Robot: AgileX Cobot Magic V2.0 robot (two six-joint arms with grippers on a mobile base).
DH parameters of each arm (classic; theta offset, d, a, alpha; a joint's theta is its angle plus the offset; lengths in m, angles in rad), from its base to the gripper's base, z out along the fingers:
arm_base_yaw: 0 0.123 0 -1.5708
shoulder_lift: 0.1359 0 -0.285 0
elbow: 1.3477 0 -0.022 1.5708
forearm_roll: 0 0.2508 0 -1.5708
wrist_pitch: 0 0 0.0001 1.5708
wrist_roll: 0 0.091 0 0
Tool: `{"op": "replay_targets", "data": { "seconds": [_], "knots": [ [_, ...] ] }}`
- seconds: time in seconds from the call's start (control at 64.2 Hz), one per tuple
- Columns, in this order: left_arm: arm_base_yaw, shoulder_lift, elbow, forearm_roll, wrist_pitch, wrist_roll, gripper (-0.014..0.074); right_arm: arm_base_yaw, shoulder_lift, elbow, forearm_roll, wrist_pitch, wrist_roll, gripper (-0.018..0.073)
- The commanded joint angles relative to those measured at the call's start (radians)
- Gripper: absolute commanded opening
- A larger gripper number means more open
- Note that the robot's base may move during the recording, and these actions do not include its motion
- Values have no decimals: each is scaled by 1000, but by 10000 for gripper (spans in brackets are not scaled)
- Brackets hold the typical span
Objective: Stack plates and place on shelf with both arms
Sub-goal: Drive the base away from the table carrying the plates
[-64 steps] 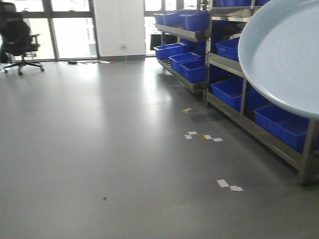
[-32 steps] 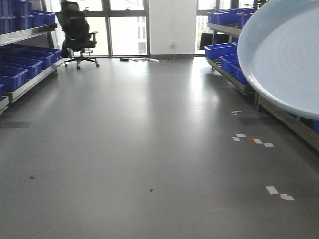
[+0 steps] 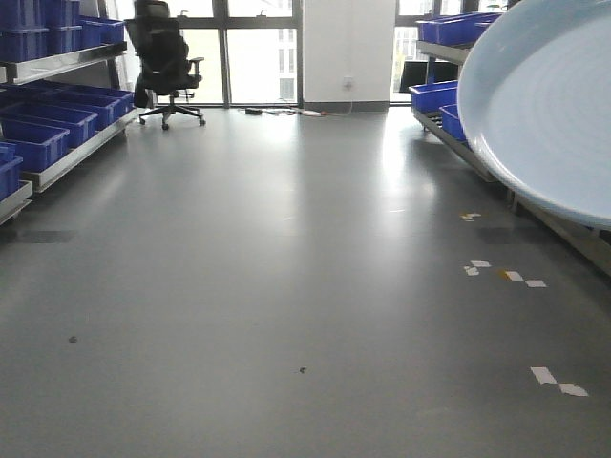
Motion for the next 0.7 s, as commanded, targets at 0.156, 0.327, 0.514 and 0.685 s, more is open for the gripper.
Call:
{"op": "replay_targets", "data": {
  "seconds": [0.156, 0.327, 0.514, 0.685],
  "knots": [
    [-4, 5, -30, 1, -80, -9, 84, -5, -4, -29, -4, -104, -1, 15],
    [-4, 5, -30, 1, -80, -9, 84, -5, -4, -29, -4, -104, -1, 15],
    [-4, 5, -30, 1, -80, -9, 84, -5, -4, -29, -4, -104, -1, 15],
    [-4, 5, -30, 1, -80, -9, 84, -5, -4, -29, -4, -104, -1, 15]
  ]
}}
